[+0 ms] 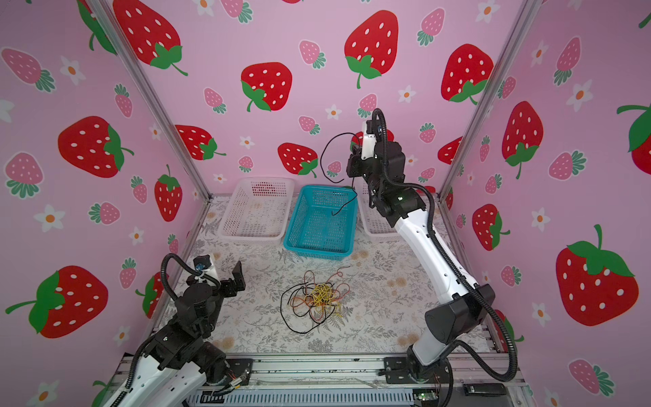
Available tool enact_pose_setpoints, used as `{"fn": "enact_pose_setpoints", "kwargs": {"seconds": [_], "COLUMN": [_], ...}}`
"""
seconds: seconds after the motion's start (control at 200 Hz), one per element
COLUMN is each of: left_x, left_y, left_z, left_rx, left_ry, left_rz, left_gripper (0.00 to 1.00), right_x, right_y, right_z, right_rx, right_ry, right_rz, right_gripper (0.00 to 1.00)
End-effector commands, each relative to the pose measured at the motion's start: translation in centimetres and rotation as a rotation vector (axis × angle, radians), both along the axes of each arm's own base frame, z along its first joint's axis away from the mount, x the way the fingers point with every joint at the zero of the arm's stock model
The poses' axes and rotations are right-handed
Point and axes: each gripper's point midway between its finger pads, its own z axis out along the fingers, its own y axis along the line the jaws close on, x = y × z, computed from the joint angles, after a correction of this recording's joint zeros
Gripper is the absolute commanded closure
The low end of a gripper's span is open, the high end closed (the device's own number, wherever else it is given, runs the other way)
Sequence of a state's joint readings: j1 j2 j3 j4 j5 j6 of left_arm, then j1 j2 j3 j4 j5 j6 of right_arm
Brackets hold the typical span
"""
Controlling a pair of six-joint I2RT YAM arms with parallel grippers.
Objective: Untangle the cables
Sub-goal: 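Carry the black wire over the white basket while the left gripper draws back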
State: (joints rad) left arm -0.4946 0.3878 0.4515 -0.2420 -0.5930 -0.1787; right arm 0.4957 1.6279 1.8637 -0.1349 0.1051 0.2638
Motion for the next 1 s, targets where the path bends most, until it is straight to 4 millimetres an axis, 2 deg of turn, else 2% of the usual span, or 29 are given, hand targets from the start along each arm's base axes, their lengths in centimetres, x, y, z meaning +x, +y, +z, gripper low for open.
{"fn": "enact_pose_setpoints", "kwargs": {"seconds": [0.0,0.14,0.24,0.43,0.52,0.635,0.795,0.92,0.995], "left_x": [0.2,0.2,0.3,0.4,0.4,0.4,0.5,0.5,0.6], "left_y": [0.0,0.0,-0.1,-0.3,-0.3,-0.4,-0.5,-0.6,-0.7], "left_z": [0.2,0.1,0.0,-0.2,-0.3,-0.4,-0.5,-0.5,-0.6], "left_rx": [0.004,0.006,0.009,0.012,0.013,0.014,0.015,0.014,0.014], "left_ry": [-0.017,-0.017,-0.013,-0.003,-0.001,0.002,0.004,0.007,0.009], "left_rz": [0.001,0.0,-0.004,-0.01,-0.01,-0.013,-0.018,-0.024,-0.025], "left_gripper": [0.01,0.01,0.01,0.01,0.01,0.01,0.01,0.01,0.01], "right_x": [1.6,3.4,5.0,8.3,9.0,10.1,10.6,10.8,10.8], "right_y": [-4.6,-9.1,-11.6,-12.4,-13.0,-14.9,-16.7,-16.5,-16.1], "right_z": [2.6,1.3,-1.5,-9.5,-13.1,-17.8,-23.4,-25.6,-26.0], "right_rx": [0.111,0.146,0.159,0.114,0.115,0.119,0.107,0.086,0.085], "right_ry": [-0.054,-0.058,-0.048,0.093,0.131,0.234,0.401,0.486,0.511], "right_rz": [-0.114,-0.289,-0.381,-0.401,-0.401,-0.454,-0.536,-0.534,-0.515], "right_gripper": [1.0,1.0,1.0,1.0,1.0,1.0,0.98,0.93,0.84]}}
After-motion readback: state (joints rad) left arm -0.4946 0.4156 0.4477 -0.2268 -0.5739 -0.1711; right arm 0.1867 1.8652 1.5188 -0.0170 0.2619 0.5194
